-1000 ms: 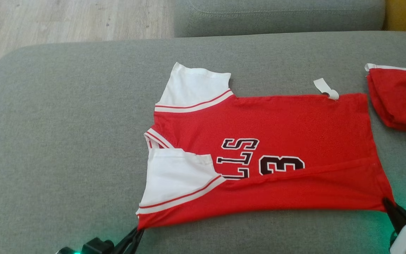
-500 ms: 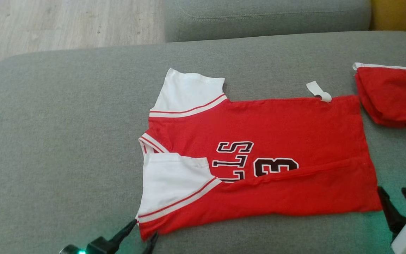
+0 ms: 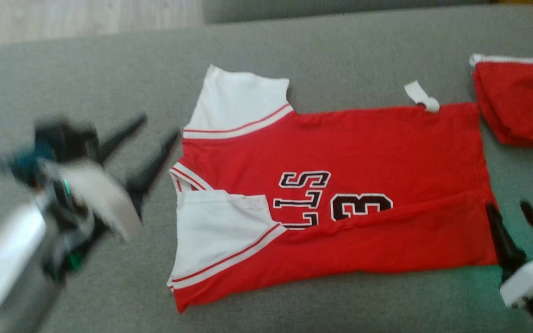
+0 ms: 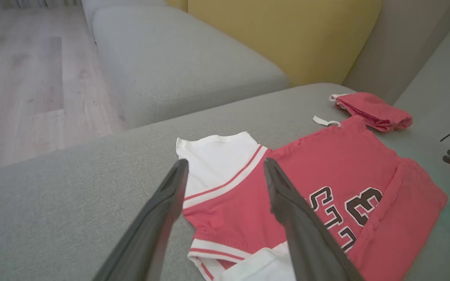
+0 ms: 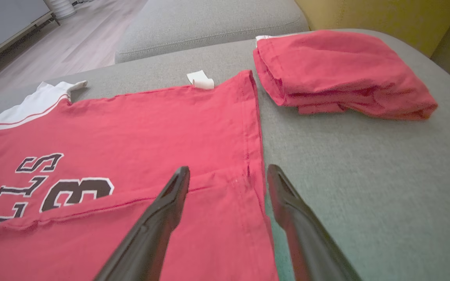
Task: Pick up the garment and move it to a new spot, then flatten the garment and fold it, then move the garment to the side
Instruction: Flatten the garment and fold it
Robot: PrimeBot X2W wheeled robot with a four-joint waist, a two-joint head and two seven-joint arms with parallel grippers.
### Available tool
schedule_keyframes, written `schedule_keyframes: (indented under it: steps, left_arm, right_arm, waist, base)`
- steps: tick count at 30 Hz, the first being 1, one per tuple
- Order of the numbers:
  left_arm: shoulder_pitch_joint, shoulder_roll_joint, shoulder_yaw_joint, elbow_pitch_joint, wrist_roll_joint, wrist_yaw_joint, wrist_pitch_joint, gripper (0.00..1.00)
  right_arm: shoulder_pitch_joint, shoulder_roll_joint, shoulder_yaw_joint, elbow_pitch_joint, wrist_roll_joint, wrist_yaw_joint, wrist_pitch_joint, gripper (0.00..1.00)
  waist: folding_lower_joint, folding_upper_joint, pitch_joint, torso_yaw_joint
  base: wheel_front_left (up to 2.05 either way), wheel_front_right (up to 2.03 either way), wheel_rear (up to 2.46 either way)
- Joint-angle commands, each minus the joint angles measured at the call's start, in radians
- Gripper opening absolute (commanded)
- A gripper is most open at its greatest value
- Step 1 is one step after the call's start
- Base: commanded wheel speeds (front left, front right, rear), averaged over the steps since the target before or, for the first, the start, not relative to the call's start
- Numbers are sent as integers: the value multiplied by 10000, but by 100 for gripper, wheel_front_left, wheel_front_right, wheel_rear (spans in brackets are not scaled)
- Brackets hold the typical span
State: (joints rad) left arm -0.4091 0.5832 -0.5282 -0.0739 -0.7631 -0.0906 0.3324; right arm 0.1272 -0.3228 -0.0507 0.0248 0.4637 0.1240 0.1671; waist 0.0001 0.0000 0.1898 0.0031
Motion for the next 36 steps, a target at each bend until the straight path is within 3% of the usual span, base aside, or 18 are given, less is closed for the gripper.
schedule_keyframes:
  steps: [1, 5, 10, 21, 36]
  left_arm:
    - [-1324, 370, 564, 287, -467, -91, 824, 100]
    - [-3384, -1, 560, 1842, -1445, -151, 2623, 100]
    - [-5316, -469, 419, 3640, -1646, -172, 3628, 100]
    - [-7019, -681, -109, 5949, -1224, -309, 4007, 100]
    - [-7406, -261, -1070, 6749, -1030, -396, 3887, 100]
  right_arm:
    - [-569, -293, 201, -492, -80, 67, -73, 100]
    - [-1062, -370, 419, -650, -105, 67, -86, 100]
    - [-1495, -447, 620, -617, -44, 67, -117, 100]
    - [-2022, -392, 990, -315, 74, 67, -479, 100]
    - [-2301, -310, 1085, -14, 164, 67, -807, 100]
  waist:
    - [-1, 0, 727, -275]
    - [-1, 0, 1454, -581]
    - [-1, 0, 2123, -978]
    - [-1, 0, 3085, -1800]
    - [-1, 0, 3504, -2264]
  base:
    - [0, 0, 0]
    - [0, 0, 0]
    - [0, 0, 0]
    - [0, 0, 0]
    - [0, 0, 0]
